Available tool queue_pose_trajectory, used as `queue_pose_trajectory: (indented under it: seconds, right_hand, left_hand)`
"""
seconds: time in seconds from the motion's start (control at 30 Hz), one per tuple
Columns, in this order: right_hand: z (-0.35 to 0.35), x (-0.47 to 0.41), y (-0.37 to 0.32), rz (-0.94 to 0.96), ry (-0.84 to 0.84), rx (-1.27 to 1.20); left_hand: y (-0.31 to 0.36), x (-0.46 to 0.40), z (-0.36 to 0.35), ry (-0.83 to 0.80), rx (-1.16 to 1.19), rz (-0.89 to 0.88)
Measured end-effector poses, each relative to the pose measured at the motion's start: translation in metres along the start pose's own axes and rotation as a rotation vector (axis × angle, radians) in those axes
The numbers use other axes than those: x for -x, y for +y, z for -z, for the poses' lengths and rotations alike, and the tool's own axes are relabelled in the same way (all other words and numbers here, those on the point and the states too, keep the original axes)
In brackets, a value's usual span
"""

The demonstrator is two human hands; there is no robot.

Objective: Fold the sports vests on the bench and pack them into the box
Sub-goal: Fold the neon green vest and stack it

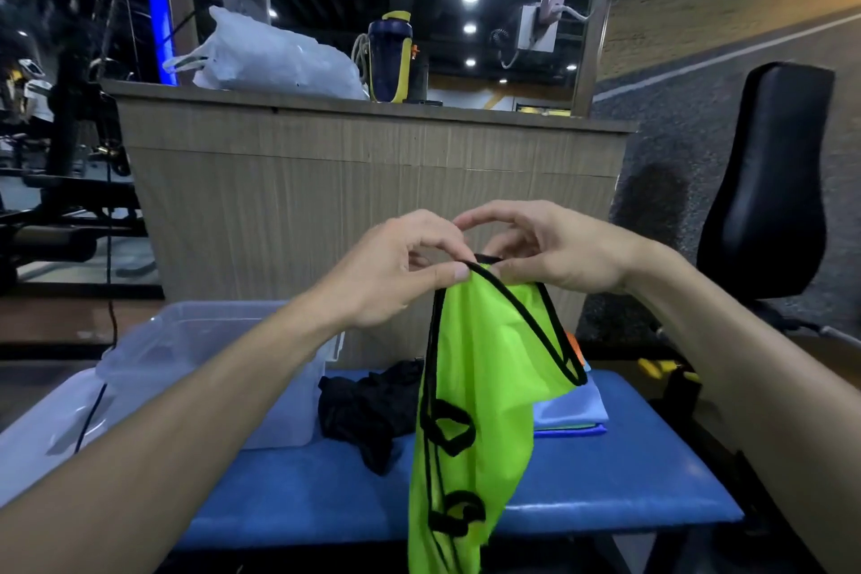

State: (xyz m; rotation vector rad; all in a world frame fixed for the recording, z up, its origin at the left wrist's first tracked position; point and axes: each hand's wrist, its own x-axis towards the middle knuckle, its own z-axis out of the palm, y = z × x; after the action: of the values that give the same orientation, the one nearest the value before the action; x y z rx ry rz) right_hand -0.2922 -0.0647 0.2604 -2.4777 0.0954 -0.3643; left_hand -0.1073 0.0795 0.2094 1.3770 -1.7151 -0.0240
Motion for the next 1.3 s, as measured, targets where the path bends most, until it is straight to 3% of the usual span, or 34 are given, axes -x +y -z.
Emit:
queue_pose_trajectory:
  seconds: [0.1, 0.23, 0.43, 0.57, 0.87, 1.0, 1.17, 1.3]
  right_hand:
    - [0.003, 0.000, -0.003, -0.009, -0.037, -0.008]
    - [0.001, -0.001, -0.006, -0.028, -0.059, -0.006]
    - [0.001, -0.001, 0.012, -0.085, 0.055, -0.073]
    - [-0.012, 0.007, 0.038, -0.161, -0.009, -0.168]
    - [0.001, 0.025, 0.068, -0.325, -0.013, 0.000]
    - [0.011, 0.026, 0.065, -0.320, 0.017, -0.177]
    - [0.012, 0.027, 0.064, -0.267, 0.010, -0.306]
    - [0.004, 0.028, 0.064, -0.152, 0.012, -0.277]
  left_hand:
    - [0.001, 0.004, -0.002, -0.152, 0.246, 0.113]
    - [0.000, 0.008, -0.005, -0.161, 0.322, 0.152]
    - [-0.002, 0.006, 0.001, -0.131, 0.286, 0.135]
    - [-0.003, 0.005, 0.016, -0.033, 0.215, 0.081]
    - [-0.028, 0.016, 0.024, -0.043, -0.113, -0.025]
    - [-0.037, 0.026, 0.017, -0.100, -0.239, -0.050]
    - [-0.043, 0.030, 0.016, -0.049, -0.209, -0.014]
    - [-0.050, 0.030, 0.017, -0.028, -0.183, 0.047]
